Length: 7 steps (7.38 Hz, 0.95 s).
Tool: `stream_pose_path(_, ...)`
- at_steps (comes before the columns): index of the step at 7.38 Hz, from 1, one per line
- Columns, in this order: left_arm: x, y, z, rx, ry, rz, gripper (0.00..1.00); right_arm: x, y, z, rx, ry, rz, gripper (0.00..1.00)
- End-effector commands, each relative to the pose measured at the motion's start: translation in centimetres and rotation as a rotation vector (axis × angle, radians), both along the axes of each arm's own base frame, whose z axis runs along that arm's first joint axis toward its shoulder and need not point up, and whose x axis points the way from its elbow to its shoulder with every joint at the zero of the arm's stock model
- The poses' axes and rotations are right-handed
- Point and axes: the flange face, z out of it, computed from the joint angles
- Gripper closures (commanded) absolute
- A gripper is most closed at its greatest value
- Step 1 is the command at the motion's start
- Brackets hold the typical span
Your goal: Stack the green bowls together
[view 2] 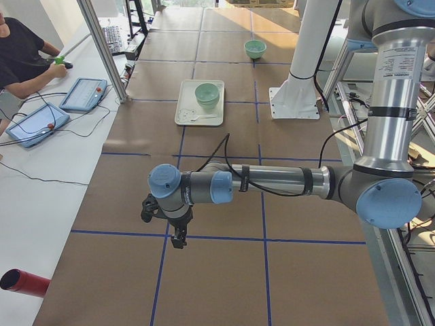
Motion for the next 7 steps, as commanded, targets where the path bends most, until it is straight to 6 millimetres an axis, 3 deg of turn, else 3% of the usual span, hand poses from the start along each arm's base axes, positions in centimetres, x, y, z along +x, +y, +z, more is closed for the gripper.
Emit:
stream_pose_path(1, 0.0, 0.01, 0.06, -0.001, 0.0, 0.0, 0.0, 0.05, -0.26, -0.23, -0.038, 0.004, 0.039, 0.0)
stream_pose_path(7, 0.0, 0.01, 0.12, 0.0, 0.0, 0.001, 0.0, 0.05, -0.33, -0.41, -0.028, 0.003, 0.039, 0.0)
